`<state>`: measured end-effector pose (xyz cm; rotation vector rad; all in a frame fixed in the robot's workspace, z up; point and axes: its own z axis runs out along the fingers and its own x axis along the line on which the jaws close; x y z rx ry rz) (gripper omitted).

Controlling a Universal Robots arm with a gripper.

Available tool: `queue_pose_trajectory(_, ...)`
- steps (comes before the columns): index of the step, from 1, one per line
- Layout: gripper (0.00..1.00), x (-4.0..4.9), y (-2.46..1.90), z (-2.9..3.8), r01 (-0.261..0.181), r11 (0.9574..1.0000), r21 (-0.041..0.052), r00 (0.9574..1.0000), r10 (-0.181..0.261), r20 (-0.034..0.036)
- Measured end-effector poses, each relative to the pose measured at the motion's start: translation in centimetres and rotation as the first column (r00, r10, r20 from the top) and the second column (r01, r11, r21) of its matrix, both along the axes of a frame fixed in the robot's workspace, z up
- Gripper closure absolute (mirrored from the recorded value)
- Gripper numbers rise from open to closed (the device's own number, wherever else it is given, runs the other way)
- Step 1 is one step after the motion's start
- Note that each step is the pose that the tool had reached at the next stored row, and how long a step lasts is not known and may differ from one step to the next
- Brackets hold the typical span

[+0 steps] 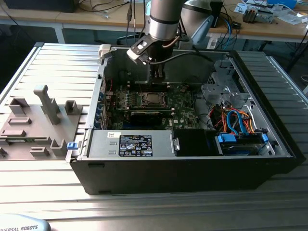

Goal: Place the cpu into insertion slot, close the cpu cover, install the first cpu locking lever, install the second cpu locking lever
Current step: 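Close the cpu cover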

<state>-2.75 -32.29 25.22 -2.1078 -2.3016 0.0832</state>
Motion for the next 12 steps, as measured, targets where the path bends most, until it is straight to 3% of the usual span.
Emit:
queue_pose_trajectory(6,0.89,0.0,0.0,1.67,0.0,1.0,-0.0001,1.0,0.0,0.0)
queue_pose_trajectory(12,0.89,0.0,0.0,1.74,0.0,1.0,0.0002,1.0,0.0,0.0)
